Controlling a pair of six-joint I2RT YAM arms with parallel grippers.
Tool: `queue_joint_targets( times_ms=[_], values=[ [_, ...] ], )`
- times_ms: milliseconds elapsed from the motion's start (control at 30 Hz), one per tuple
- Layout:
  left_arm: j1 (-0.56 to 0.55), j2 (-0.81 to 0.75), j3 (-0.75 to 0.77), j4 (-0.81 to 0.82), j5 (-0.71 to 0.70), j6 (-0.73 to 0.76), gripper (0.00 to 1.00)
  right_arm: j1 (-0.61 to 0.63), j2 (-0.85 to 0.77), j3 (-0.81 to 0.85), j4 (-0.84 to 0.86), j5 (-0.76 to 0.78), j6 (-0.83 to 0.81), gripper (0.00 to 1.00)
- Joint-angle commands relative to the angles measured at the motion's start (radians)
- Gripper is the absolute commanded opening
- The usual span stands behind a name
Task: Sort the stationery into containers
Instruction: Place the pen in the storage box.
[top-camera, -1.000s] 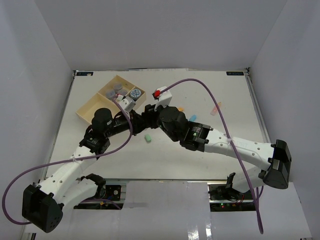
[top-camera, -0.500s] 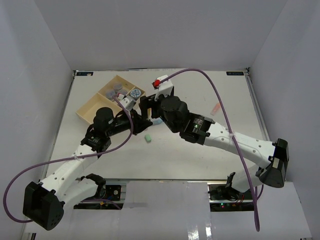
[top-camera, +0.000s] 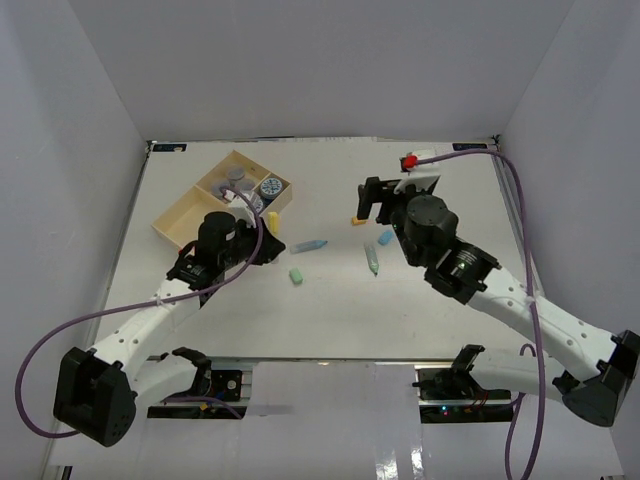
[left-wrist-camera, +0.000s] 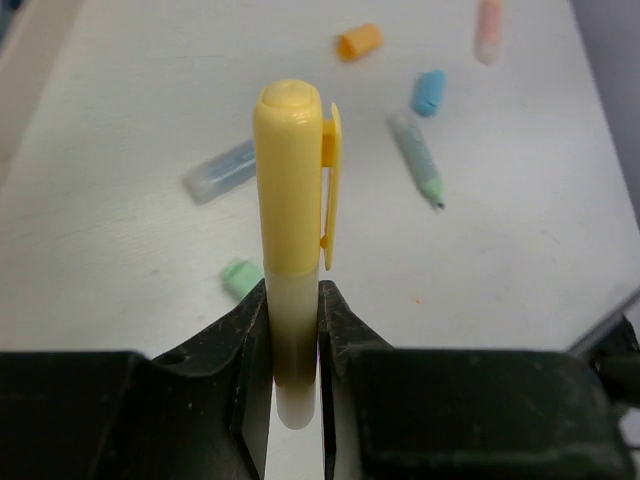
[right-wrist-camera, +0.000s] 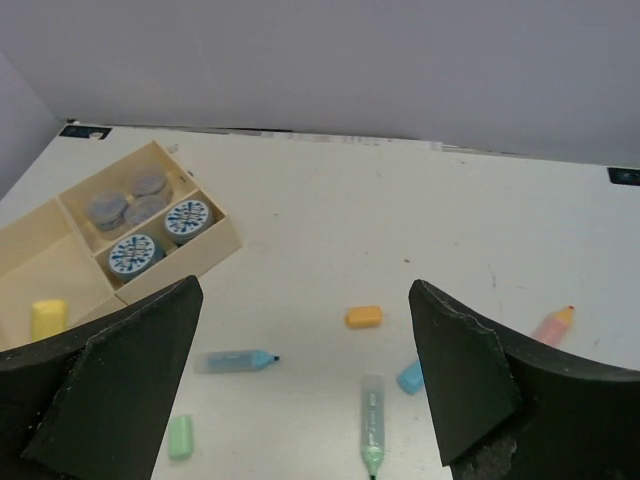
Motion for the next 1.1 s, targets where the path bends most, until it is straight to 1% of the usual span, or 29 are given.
queue_joint_targets(
  times_ms=[0, 33, 67, 133, 167, 267, 333, 400, 433, 700, 800, 900, 1000, 1033, 1067],
  values=[
    [0.082, 0.014, 0.064, -0.146, -0.212, -0.089, 0.0, -0.027, -0.117, -0.113, 0.037, 0.043, -0.021, 0.9],
    [0.109, 0.022, 0.071, -0.16, -0.221, -0.102, 0.0, -0.031, -0.137, -0.141, 0.037, 0.043, -0.022, 0.9],
    [0.176, 0.035, 0.089, -0.186, -0.228, -0.109, 0.02, -0.04, -0.175, -0.199, 0.037, 0.04, -0.024, 0.9],
    [0.252, 0.06, 0.117, -0.22, -0.222, -0.13, 0.04, -0.054, -0.215, -0.253, 0.035, 0.029, -0.025, 0.9],
    [0.33, 0.087, 0.149, -0.234, -0.215, -0.135, 0.06, -0.059, -0.226, -0.299, 0.037, 0.026, -0.025, 0.9],
    [0.445, 0.147, 0.206, -0.275, -0.182, -0.145, 0.1, -0.082, -0.257, -0.354, 0.035, -0.002, -0.019, 0.9],
    [0.499, 0.19, 0.266, -0.292, -0.177, -0.144, 0.16, -0.099, -0.271, -0.391, 0.037, -0.029, -0.016, 0.9],
    [0.543, 0.27, 0.319, -0.303, -0.166, -0.139, 0.23, -0.106, -0.278, -0.413, 0.037, -0.045, -0.018, 0.9],
    [0.563, 0.298, 0.335, -0.307, -0.153, -0.139, 0.23, -0.114, -0.286, -0.419, 0.037, -0.049, -0.021, 0.9],
    [0.628, 0.555, 0.41, -0.292, -0.077, -0.161, 0.24, -0.142, -0.338, -0.466, 0.037, -0.105, -0.018, 0.9],
    [0.632, 0.615, 0.442, -0.283, -0.062, -0.168, 0.24, -0.145, -0.343, -0.476, 0.035, -0.108, -0.018, 0.9],
    [0.636, 0.687, 0.479, -0.284, -0.059, -0.171, 0.27, -0.149, -0.34, -0.476, 0.029, -0.118, -0.015, 0.9],
    [0.643, 0.703, 0.49, -0.284, -0.062, -0.173, 0.36, -0.153, -0.332, -0.468, 0.012, -0.131, -0.004, 0.9],
    [0.645, 0.707, 0.49, -0.284, -0.061, -0.175, 0.39, -0.153, -0.329, -0.463, -0.006, -0.135, -0.001, 0.9],
    [0.646, 0.709, 0.492, -0.284, -0.056, -0.173, 0.45, -0.153, -0.328, -0.462, -0.031, -0.138, 0.001, 0.9]
  ],
)
